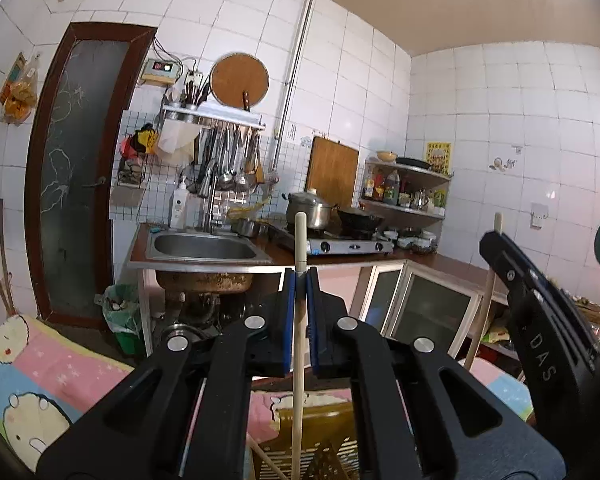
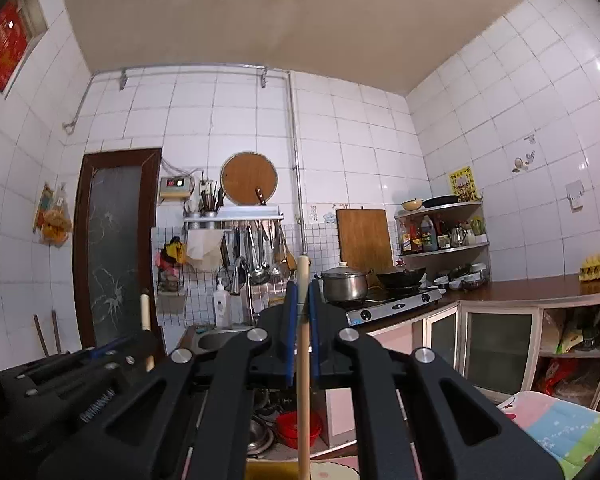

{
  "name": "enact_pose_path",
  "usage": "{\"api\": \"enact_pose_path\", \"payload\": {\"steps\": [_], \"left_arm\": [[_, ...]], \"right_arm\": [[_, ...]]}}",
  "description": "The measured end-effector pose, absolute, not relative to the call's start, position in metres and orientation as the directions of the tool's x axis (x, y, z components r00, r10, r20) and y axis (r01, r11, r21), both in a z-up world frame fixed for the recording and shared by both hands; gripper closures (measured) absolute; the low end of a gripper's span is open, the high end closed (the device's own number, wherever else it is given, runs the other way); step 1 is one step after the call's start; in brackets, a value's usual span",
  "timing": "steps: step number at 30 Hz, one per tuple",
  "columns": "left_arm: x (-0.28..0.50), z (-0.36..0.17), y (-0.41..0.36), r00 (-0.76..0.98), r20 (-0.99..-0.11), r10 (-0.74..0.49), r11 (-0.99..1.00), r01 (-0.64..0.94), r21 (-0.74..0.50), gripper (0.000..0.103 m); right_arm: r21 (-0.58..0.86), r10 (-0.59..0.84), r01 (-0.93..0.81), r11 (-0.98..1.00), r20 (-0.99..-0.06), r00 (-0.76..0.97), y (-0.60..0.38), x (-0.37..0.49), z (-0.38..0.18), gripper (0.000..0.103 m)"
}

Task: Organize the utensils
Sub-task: 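Open the left tool over the yellow holder while the right tool opens over it, then move the left tool down toward the light-blue spoon while the right tool returns to the table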

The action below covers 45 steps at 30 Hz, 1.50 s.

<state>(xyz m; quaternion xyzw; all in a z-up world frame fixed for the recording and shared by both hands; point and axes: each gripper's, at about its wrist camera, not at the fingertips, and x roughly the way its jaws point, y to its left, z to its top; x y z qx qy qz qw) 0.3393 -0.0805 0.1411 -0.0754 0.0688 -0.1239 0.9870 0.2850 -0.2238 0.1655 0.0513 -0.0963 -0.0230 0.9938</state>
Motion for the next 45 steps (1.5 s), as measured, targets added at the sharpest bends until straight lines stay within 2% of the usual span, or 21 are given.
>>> {"api": "enact_pose_path", "payload": {"steps": [10,12,13,14,15,17,19,22,25,28,35,45], "left_arm": [[0.339,0.117,-0.070,0.957,-0.192,-0.217,0.968,0.185,-0.167,0.097],[0.337,0.123,-0.067,0.954,-0.207,-0.218,0.967,0.183,-0.176,0.084],[0.336,0.126,-0.064,0.952,-0.217,-0.217,0.967,0.179,-0.179,0.065],[0.332,0.129,-0.063,0.951,-0.223,-0.213,0.969,0.176,-0.176,0.048],[0.328,0.134,-0.061,0.954,-0.220,-0.203,0.971,0.168,-0.168,0.043],[0.319,0.143,-0.060,0.956,-0.220,-0.193,0.976,0.163,-0.148,0.034],[0.311,0.151,-0.055,0.952,-0.238,-0.191,0.978,0.163,-0.133,0.031],[0.296,0.154,-0.049,0.950,-0.264,-0.169,0.983,0.145,-0.109,0.021],[0.277,0.149,-0.040,0.946,-0.289,-0.149,0.988,0.128,-0.089,0.010],[0.260,0.138,-0.029,0.937,-0.324,-0.133,0.990,0.110,-0.089,0.005],[0.233,0.090,-0.008,0.872,-0.471,-0.134,0.990,0.093,-0.108,0.005],[0.204,0.022,-0.004,0.789,-0.600,-0.135,0.989,0.074,-0.125,0.005]], "right_arm": [[0.068,-0.039,0.033,0.997,0.099,0.994,-0.224,0.288,0.146,0.096],[0.067,-0.027,0.023,0.997,0.054,0.998,-0.226,0.289,0.151,0.093],[0.066,-0.029,0.026,0.997,0.037,0.999,-0.228,0.290,0.153,0.073],[0.068,-0.036,0.036,0.997,0.007,0.999,-0.231,0.290,0.156,0.058],[0.073,-0.040,0.040,0.996,-0.005,0.999,-0.233,0.289,0.158,0.043],[0.071,-0.057,0.056,0.996,0.003,0.998,-0.239,0.279,0.163,0.043],[0.064,-0.087,0.087,0.994,-0.005,0.996,-0.245,0.272,0.168,0.043],[0.091,-0.095,0.096,0.991,-0.022,0.995,-0.257,0.255,0.174,0.043],[0.072,-0.104,0.109,0.991,-0.065,0.992,-0.265,0.238,0.171,0.042],[0.063,-0.122,0.130,0.990,-0.123,0.985,-0.273,0.213,0.158,0.040],[0.063,-0.140,0.164,0.984,-0.281,0.949,-0.283,0.170,0.107,0.040],[0.086,-0.106,0.169,0.982,-0.492,0.864,-0.276,0.143,0.022,0.039]]}}
